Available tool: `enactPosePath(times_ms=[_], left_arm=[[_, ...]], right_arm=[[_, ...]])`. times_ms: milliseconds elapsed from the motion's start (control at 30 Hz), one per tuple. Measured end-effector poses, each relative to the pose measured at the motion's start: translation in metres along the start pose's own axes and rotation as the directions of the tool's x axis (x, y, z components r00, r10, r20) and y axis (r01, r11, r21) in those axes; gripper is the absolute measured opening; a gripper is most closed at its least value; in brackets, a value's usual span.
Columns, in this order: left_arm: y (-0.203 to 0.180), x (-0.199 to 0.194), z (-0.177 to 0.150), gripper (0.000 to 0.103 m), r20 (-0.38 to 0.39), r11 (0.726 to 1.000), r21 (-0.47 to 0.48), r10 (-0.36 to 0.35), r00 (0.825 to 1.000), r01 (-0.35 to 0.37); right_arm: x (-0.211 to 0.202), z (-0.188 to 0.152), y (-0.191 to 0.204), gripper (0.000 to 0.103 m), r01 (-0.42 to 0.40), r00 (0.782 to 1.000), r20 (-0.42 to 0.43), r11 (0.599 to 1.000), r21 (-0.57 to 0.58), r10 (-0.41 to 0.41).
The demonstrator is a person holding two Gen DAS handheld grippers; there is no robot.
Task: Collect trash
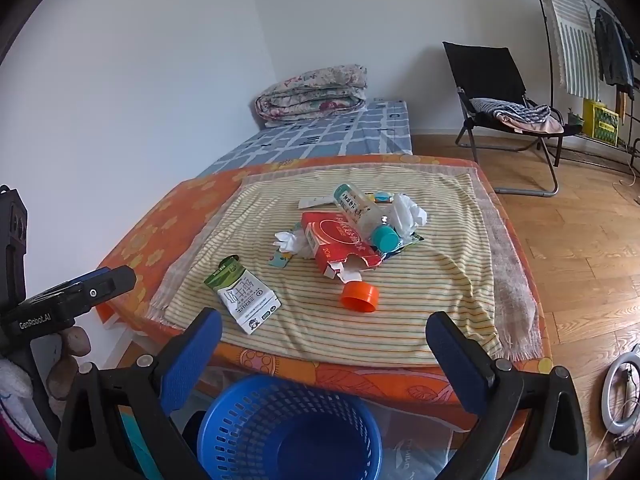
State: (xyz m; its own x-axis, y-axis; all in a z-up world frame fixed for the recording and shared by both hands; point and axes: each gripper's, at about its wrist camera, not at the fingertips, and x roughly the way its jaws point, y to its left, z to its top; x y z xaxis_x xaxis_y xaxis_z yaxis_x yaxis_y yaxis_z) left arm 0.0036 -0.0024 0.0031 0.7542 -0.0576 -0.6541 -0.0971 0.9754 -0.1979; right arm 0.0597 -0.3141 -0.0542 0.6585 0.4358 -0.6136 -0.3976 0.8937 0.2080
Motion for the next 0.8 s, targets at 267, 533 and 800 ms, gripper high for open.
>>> enactPosePath(times_ms=[267, 533, 800], left_arm=[[-0.0008, -0.0016, 0.0014, 0.102, -0.003, 1.0, 0.0, 0.002, 1.0, -0.002], [0.0044, -0.0014, 0.0011, 0.102, 0.003, 1.0, -0.009, 0.003, 1.0, -0.003], [0.0072, 0.0012, -0.0005, 0.102, 0.0, 1.0, -0.01, -0.011, 1.0, 0.011]], right_arm=[[0.0012, -0.0012, 0.0002, 0.103, -0.001, 1.0, -0.003, 1.0, 0.003, 0.001], [0.0016, -0.0022, -0.0038, 0.103, -0.008, 1.0, -0.01, 1.0, 0.026, 0.008], [0.0018, -0.0025, -0.0033, 0.103, -0.009, 1.0, -0.017, 1.0, 0.028, 0.01]])
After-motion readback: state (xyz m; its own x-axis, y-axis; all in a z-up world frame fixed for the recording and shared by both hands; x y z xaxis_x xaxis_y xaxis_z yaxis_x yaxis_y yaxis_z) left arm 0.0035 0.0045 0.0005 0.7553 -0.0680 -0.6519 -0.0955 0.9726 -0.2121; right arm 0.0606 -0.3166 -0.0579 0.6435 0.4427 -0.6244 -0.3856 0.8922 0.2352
